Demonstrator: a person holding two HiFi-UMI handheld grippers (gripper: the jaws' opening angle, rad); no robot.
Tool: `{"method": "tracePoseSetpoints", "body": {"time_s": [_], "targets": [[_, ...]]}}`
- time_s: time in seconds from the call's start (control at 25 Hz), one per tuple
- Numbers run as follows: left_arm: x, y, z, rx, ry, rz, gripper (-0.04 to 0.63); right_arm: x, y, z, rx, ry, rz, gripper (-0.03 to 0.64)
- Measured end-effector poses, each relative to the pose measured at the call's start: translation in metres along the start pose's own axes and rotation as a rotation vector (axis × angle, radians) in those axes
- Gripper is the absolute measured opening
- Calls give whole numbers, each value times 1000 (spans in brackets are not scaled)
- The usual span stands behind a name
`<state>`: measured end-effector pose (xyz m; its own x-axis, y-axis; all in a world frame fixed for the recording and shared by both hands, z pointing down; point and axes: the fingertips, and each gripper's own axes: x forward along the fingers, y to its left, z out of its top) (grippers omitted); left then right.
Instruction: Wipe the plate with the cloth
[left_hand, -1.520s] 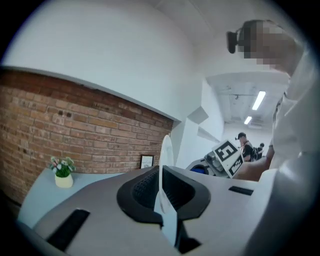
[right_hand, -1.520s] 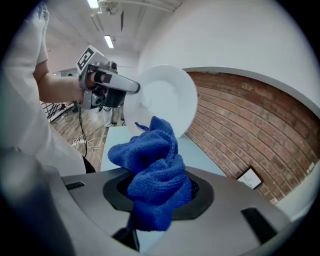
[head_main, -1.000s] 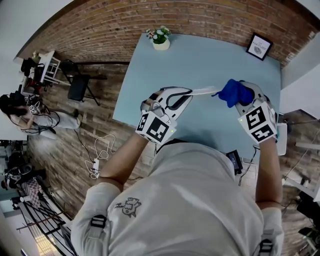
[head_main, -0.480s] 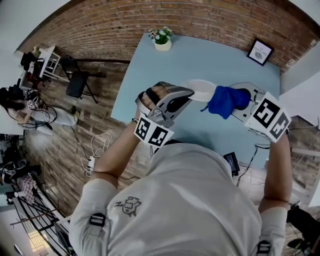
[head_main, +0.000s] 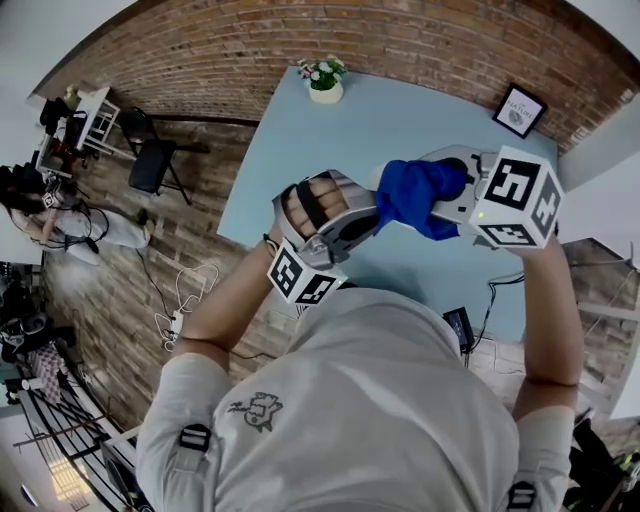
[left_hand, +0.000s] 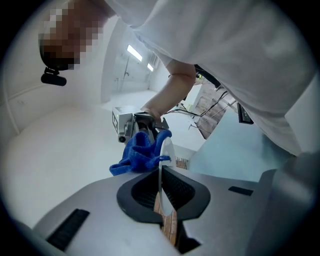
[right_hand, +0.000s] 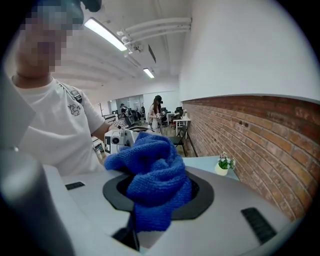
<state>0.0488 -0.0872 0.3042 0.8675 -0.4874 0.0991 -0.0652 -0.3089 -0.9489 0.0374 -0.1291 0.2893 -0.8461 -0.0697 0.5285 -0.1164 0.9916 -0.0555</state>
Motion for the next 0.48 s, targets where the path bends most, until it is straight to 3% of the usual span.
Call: {"method": "tracePoseSetpoints", "body": {"time_s": [0.48], "targets": [[6,11,25,104,-27,28,18,26,-63,-11,108,123,-3,127]]}}
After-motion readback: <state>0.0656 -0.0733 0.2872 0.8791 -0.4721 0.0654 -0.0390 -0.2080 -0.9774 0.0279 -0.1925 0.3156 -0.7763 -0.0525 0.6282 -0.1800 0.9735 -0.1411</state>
